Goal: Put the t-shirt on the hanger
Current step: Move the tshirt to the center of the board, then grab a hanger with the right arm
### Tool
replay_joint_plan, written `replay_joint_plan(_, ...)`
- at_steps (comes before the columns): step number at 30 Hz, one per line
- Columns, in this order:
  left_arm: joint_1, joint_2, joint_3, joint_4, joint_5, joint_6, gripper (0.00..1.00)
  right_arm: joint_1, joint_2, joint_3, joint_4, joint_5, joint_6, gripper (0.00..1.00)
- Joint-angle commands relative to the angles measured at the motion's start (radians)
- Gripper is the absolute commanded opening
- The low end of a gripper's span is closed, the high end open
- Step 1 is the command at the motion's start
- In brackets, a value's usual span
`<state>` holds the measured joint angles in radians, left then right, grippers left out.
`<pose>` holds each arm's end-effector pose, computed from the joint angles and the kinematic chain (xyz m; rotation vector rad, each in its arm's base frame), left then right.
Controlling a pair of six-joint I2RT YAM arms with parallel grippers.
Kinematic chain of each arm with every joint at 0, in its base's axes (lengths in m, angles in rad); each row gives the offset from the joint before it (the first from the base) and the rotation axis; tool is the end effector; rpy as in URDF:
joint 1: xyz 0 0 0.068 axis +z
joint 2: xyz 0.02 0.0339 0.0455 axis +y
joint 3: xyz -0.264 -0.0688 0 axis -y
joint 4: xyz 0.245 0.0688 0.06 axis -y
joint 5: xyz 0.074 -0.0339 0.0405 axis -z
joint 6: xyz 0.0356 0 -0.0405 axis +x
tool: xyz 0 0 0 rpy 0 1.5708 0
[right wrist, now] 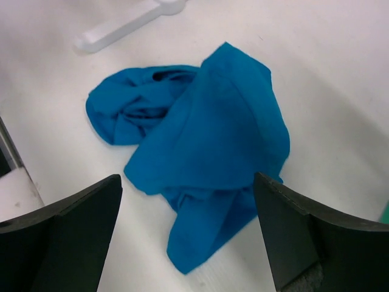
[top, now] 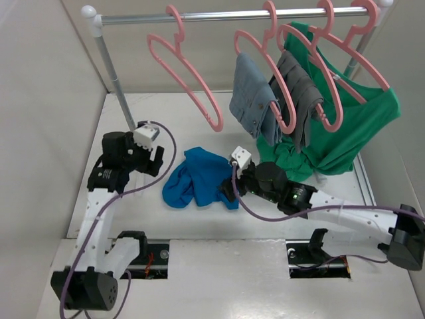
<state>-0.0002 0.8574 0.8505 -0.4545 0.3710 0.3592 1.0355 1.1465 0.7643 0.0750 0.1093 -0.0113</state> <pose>0.1886 -0.0129 0.3237 0.5828 1.9149 -0.1472 0.1387 0.2262 0.2853 -0.8926 1.7004 0.5967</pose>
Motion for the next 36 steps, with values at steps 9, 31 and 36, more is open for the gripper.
replay_joint_plan(9,-0.377,0.153,0.055,-0.144,-0.116,0.220,0.85,0.064,-0.168,0.137,-0.323,-0.094,-0.185,0.87)
replay_joint_plan(31,-0.480,0.299,-0.206,0.103,-0.245,0.268,0.41,0.087,0.307,1.413,-0.675,-0.019,-0.268,0.89)
replay_joint_plan(36,-0.480,0.290,-0.228,0.126,-0.225,0.221,0.06,-0.012,0.458,1.590,-0.626,0.047,-0.259,0.88)
